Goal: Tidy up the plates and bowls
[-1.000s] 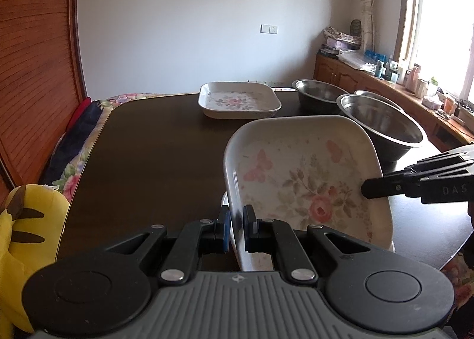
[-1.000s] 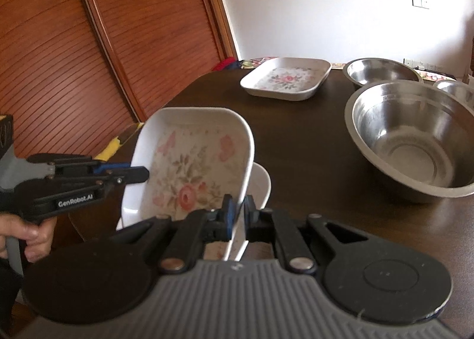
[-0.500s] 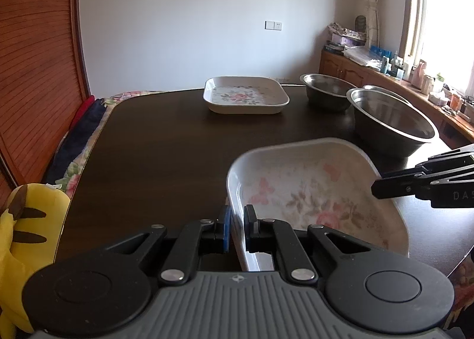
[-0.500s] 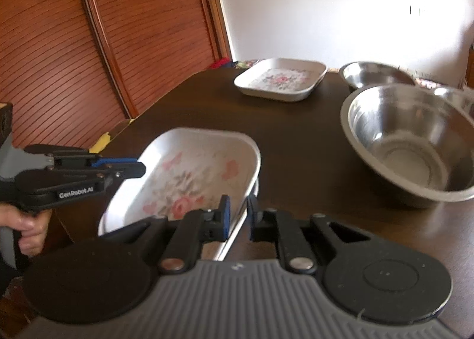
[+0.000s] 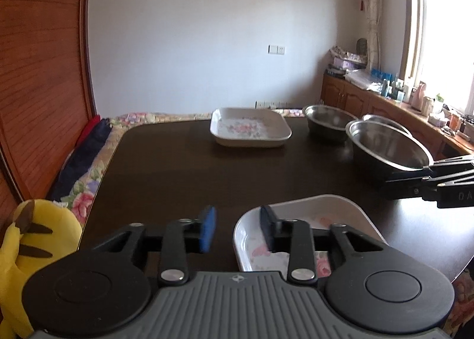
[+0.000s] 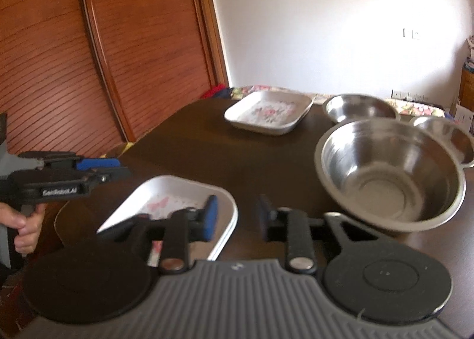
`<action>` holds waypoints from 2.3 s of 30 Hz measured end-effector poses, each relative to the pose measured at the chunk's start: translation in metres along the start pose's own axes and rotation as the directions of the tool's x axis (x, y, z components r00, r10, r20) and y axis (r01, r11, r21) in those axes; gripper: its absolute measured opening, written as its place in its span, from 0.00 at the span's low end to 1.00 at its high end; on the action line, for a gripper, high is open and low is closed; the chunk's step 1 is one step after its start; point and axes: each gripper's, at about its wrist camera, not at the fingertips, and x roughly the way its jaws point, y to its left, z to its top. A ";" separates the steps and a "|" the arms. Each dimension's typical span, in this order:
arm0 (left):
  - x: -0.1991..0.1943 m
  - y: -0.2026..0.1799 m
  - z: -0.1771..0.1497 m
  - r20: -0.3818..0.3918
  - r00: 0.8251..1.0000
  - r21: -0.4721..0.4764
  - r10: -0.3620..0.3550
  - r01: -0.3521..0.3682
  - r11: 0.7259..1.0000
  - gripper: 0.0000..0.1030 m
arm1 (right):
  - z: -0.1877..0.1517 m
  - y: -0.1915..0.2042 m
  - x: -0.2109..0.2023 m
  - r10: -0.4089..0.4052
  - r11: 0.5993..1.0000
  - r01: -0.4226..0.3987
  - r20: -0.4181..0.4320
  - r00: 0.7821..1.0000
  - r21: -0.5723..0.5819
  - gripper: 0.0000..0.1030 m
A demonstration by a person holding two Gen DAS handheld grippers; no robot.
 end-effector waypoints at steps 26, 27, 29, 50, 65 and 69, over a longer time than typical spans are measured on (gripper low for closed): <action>0.007 0.001 0.060 0.146 0.989 -0.015 0.003 -0.001 1.000 0.94 | 0.062 -0.020 -0.020 -0.013 0.996 0.026 0.145 0.989 -0.086 1.00; 0.012 0.003 0.063 0.145 0.989 -0.013 0.002 -0.001 1.000 0.94 | 0.067 -0.022 -0.012 -0.009 0.996 0.021 0.134 0.991 -0.088 1.00; 0.027 0.008 0.072 0.135 0.991 -0.010 -0.001 0.003 1.000 0.94 | 0.074 -0.023 0.000 -0.010 0.996 0.021 0.114 0.993 -0.091 1.00; 0.156 0.049 0.126 -0.033 0.999 0.032 -0.020 0.021 0.999 0.70 | 0.130 -0.039 0.133 -0.002 1.000 -0.002 -0.178 0.984 -0.024 0.58; 0.214 0.055 0.126 -0.131 0.991 0.021 -0.040 0.043 0.999 0.57 | 0.125 -0.035 0.159 -0.016 0.999 0.001 -0.279 0.960 -0.052 0.52; 0.217 0.055 0.125 -0.139 0.990 0.023 -0.040 0.043 0.999 0.52 | 0.124 -0.035 0.161 -0.011 0.998 -0.005 -0.278 0.961 -0.056 0.52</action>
